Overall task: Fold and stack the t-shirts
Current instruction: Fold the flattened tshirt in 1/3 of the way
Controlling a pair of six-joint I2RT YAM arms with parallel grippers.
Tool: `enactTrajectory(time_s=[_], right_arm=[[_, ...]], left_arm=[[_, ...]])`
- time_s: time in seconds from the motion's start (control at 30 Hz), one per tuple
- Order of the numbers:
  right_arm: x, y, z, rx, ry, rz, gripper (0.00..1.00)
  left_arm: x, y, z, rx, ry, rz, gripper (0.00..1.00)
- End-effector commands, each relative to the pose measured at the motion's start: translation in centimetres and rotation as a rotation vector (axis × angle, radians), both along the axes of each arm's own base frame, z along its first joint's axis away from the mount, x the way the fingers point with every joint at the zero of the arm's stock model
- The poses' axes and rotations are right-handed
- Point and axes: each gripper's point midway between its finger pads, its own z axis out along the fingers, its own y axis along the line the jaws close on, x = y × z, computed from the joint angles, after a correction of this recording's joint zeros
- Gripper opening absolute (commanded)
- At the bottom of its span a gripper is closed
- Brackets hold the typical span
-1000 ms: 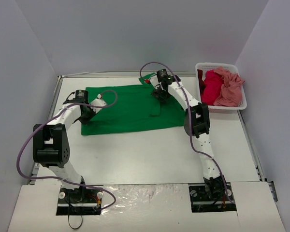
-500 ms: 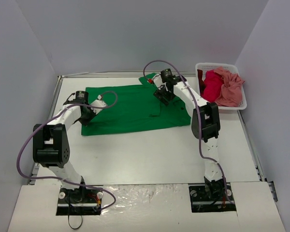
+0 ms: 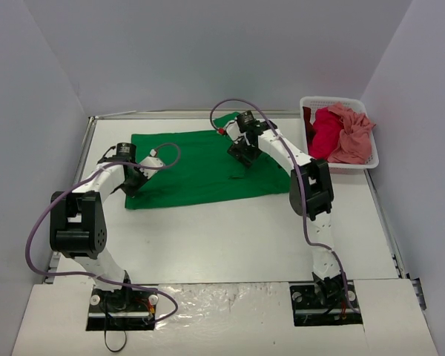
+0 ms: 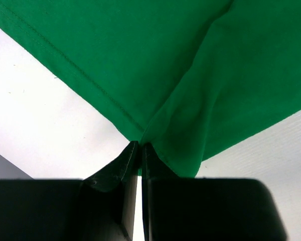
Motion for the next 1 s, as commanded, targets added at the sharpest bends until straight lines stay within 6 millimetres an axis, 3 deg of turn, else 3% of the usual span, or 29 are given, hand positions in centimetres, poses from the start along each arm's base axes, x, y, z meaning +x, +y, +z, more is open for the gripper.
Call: enactTrajectory(time_s=[0.0,0.27,0.53,0.77,0.97], right_arm=[[-0.5,1.2,-0.4,-0.008,0.011,0.015,0.71],[-0.8,1.3,-1.4,-0.034,0.025,0.021,0.72],[-2.3,0.6,-2.5,-0.050,0.069,0.028,0.72],[-2.7,0.4,-0.8,-0.029,0.048,0.028,0.73],[-3.4,0.0,-1.5,-0.039,0.069,0.031,0.73]], left_arm=[[0.2,0.1,1.4,-0.015,-0.044,0.015,0.03],[-0.1,0.1,1.0,-0.014,-0.038,0.013,0.02],[-0.1,-0.2,0.7,-0.032,-0.033,0.015,0.02],[-0.1,-0.4,0.6,-0.044,-0.032,0.020,0.02],[-0.1,-0.5,0.6,-0.051,-0.031,0.020,0.02]])
